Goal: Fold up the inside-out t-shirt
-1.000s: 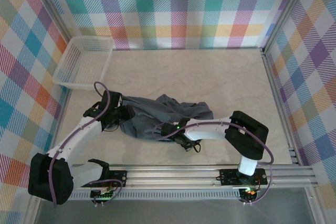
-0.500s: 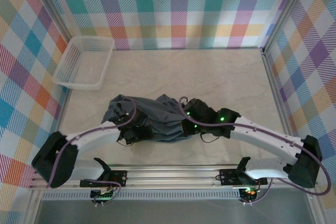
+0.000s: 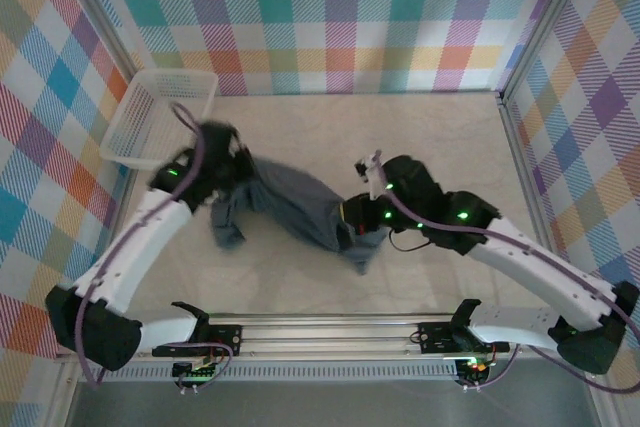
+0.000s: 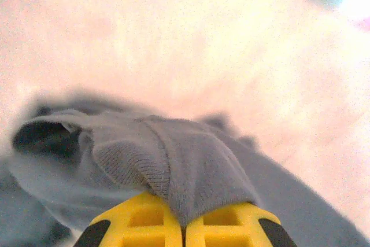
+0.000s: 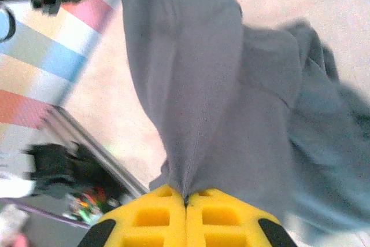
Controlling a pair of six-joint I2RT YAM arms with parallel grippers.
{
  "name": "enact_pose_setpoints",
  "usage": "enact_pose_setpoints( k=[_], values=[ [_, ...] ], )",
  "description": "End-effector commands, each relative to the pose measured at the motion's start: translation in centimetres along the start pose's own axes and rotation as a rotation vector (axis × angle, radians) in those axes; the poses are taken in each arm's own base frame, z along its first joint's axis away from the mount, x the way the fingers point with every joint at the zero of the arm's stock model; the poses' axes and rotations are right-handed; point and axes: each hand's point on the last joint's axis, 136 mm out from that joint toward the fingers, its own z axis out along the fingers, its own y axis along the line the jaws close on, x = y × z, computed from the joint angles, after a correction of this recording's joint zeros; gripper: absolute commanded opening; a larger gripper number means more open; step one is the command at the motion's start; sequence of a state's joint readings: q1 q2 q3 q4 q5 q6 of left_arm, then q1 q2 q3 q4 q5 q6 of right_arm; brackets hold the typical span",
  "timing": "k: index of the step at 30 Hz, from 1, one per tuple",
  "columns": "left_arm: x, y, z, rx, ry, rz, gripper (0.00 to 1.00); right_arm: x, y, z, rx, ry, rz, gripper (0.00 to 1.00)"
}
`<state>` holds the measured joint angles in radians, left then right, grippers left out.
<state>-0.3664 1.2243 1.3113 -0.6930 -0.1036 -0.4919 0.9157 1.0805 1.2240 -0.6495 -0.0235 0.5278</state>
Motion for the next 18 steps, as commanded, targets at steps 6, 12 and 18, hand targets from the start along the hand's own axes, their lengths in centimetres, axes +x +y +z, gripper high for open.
enact_pose_setpoints(
  k=[6, 12, 18],
  values=[
    [-15.6, -12.3, -10.7, 0.363, -0.315, 0.182, 0.0, -5.1, 10.0, -9.1, -0.418, -0.217, -0.16, 0.0],
    [-15.2, -20.1, -0.2, 0.509, -0.153, 0.187, 0.0, -6.6, 9.5, -9.4, -0.401, -0.316, -0.101, 0.0],
    [-7.3, -22.9, 12.2, 0.494, 0.093, 0.226, 0.45, -6.2, -0.2, -6.7, -0.001, -0.385, 0.209, 0.0]
  ],
)
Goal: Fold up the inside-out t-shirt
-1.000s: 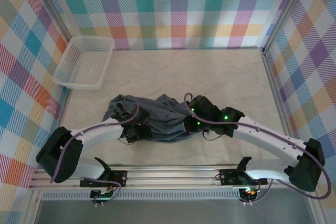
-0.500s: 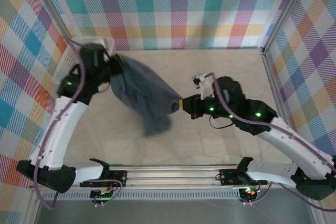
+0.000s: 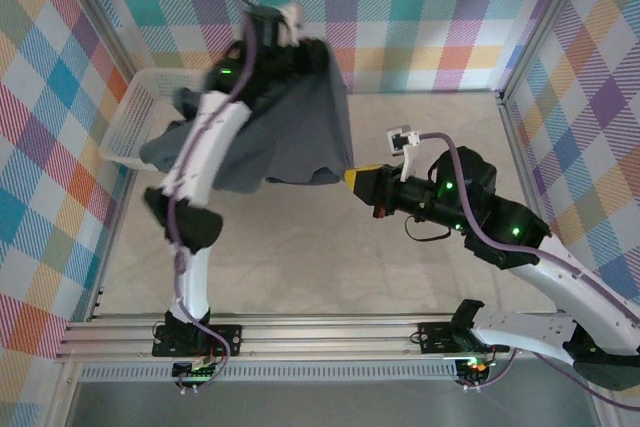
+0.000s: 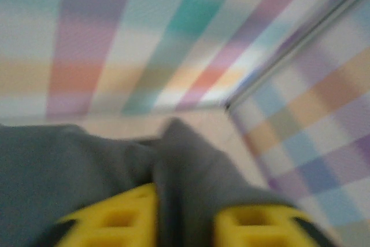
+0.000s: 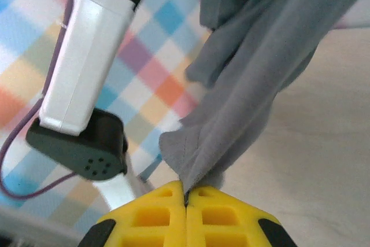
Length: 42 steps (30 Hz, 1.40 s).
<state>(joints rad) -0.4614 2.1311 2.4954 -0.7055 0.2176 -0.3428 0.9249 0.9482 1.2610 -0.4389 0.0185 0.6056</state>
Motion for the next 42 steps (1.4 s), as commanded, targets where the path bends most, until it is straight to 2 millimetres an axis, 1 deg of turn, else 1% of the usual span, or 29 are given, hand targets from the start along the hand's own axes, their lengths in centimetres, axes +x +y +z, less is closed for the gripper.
enact_pose_setpoints(
  k=[1, 2, 4, 5, 6, 8, 10, 11, 12, 13, 15, 17, 19, 21, 23, 26, 27, 28, 30, 32, 35, 40, 42],
  values=[
    [4.0, 0.4, 2.6, 0.009, 0.135, -0.004, 0.51, 0.5, -6.9, -1.1, 0.275, -0.083, 0.188, 0.0],
    [4.6, 1.1, 2.4, -0.022, 0.152, 0.01, 0.55, 1.2, -8.8, -1.5, 0.333, -0.084, 0.247, 0.0],
    [5.5, 2.7, 0.6, -0.106, 0.165, 0.048, 0.63, 2.6, -12.3, -2.2, 0.412, -0.092, 0.355, 0.0],
    [5.5, 3.1, -0.9, -0.133, 0.152, 0.065, 0.66, 3.3, -13.6, -2.4, 0.433, -0.093, 0.393, 0.0],
    [6.5, 4.2, -2.5, -0.178, 0.162, 0.07, 0.69, 4.0, -14.8, -2.5, 0.452, -0.084, 0.427, 0.0],
    [8.5, 7.3, -6.2, -0.291, 0.169, 0.051, 0.71, 5.3, -16.6, -2.5, 0.488, -0.065, 0.468, 0.0],
    [12.0, 11.9, -10.3, -0.424, 0.194, -0.024, 0.72, 6.1, -17.9, -2.6, 0.515, -0.048, 0.483, 0.0],
    [13.6, 14.0, -11.9, -0.466, 0.209, -0.083, 0.72, 6.4, -18.3, -2.5, 0.523, -0.042, 0.487, 0.0],
    [16.0, 16.3, -13.7, -0.507, 0.229, -0.154, 0.71, 6.6, -18.7, -2.5, 0.532, -0.037, 0.49, 0.0],
    [18.1, 18.1, -15.1, -0.529, 0.245, -0.211, 0.71, 6.8, -19.2, -2.6, 0.544, -0.033, 0.496, 0.0],
    [21.4, 21.5, -17.5, -0.572, 0.261, -0.321, 0.71, 7.0, -20.0, -2.8, 0.566, -0.024, 0.503, 0.0],
    [24.6, 24.3, -19.2, -0.627, 0.294, -0.412, 0.71, 6.9, -20.8, -3.2, 0.593, -0.02, 0.515, 0.0],
    [27.2, 25.8, -20.0, -0.652, 0.327, -0.508, 0.69, 6.9, -21.4, -3.3, 0.593, -0.019, 0.539, 0.0],
    [29.0, 26.6, -19.8, -0.658, 0.364, -0.554, 0.61, 7.0, -21.6, -3.0, 0.571, -0.014, 0.56, 0.0],
    [30.6, 27.3, -19.1, -0.667, 0.407, -0.571, 0.53, 7.2, -21.7, -2.5, 0.556, -0.001, 0.573, 0.0],
    [32.3, 27.9, -17.6, -0.642, 0.458, -0.614, 0.51, 7.5, -21.8, -2.2, 0.544, 0.015, 0.583, 0.0],
    [32.8, 28.2, -17.4, -0.65, 0.468, -0.624, 0.51, 7.6, -21.7, -2.1, 0.54, 0.016, 0.585, 0.0],
    [33.1, 28.7, -17.3, -0.67, 0.47, -0.622, 0.51, 7.6, -21.7, -2.1, 0.536, 0.016, 0.586, 0.0],
    [33.5, 29.5, -17.2, -0.697, 0.478, -0.614, 0.56, 7.5, -21.6, -2.2, 0.534, 0.015, 0.584, 0.0],
    [33.8, 29.6, -16.6, -0.677, 0.487, -0.618, 0.6, 7.4, -21.5, -2.2, 0.533, 0.014, 0.579, 0.0],
    [34.2, 29.8, -16.0, -0.669, 0.499, -0.63, 0.61, 7.4, -21.5, -2.2, 0.534, 0.013, 0.579, 0.0],
    [34.3, 29.8, -15.3, -0.644, 0.507, -0.645, 0.55, 7.3, -21.4, -2.1, 0.526, 0.013, 0.589, 0.0],
    [34.4, 29.6, -15.0, -0.623, 0.513, -0.654, 0.48, 7.3, -21.4, -2.0, 0.525, 0.014, 0.591, 0.0]
  ],
)
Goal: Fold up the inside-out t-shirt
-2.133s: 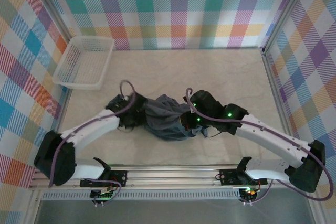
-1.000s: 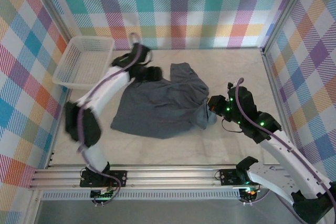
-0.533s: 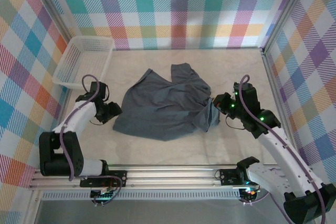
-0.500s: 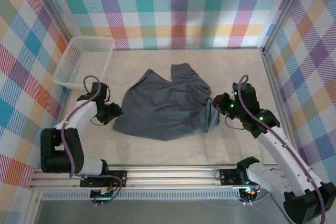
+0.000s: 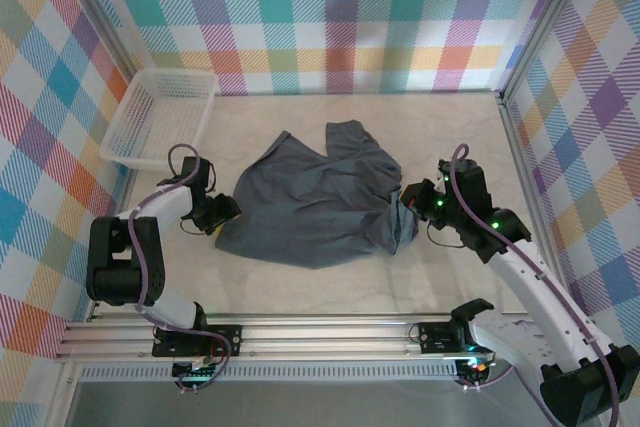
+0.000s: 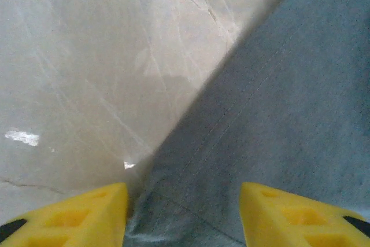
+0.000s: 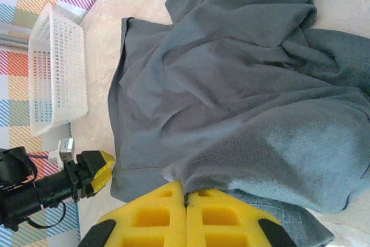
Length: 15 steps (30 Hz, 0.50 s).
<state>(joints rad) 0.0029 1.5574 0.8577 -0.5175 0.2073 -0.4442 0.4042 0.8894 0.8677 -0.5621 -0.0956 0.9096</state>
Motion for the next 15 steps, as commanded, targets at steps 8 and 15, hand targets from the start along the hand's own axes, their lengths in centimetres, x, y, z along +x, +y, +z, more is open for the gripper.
enact_pose_setpoints(
  k=[8, 15],
  values=[
    [0.0, -1.0, -0.5, 0.06, 0.007, -0.007, 0.27, -0.5, 1.1, -0.2, -0.037, -0.006, 0.012, 0.0],
    [0.0, 0.6, -1.0, -0.027, -0.023, -0.012, 0.45, -0.7, 1.3, -0.4, -0.044, -0.015, 0.003, 0.0]
  ],
)
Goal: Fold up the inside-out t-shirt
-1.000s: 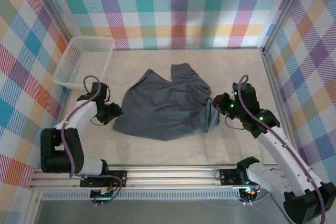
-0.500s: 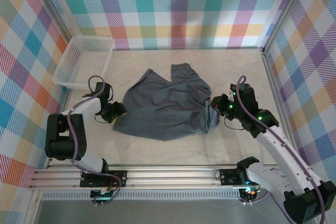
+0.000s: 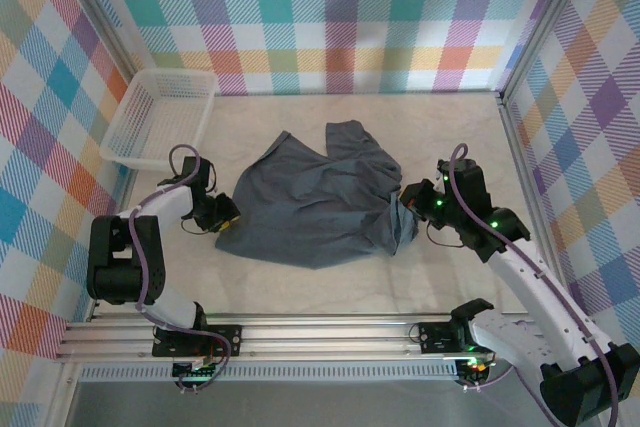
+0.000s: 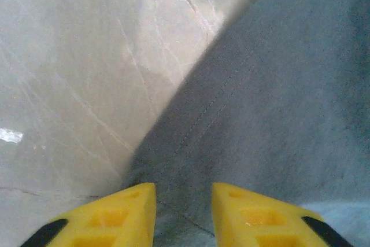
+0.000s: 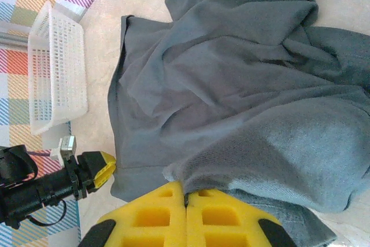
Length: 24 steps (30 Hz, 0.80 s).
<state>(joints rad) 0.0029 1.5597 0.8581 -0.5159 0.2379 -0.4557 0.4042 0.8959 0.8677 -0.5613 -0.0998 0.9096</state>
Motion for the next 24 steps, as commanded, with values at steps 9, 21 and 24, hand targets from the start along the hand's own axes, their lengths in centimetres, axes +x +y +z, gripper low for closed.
enact_pose_setpoints(
  k=[9, 21, 24],
  values=[
    [-0.2, 0.1, 0.4, 0.01, -0.015, -0.003, 0.55, -0.6, 1.3, -0.4, -0.048, -0.014, 0.0, 0.0],
    [0.4, -0.9, 0.8, 0.074, 0.026, -0.021, 0.32, -0.5, 1.1, -0.3, -0.046, -0.014, 0.004, 0.0],
    [0.3, -0.7, 0.4, 0.058, 0.017, -0.018, 0.27, -0.5, 1.1, -0.3, -0.044, -0.01, 0.005, 0.0]
  ],
)
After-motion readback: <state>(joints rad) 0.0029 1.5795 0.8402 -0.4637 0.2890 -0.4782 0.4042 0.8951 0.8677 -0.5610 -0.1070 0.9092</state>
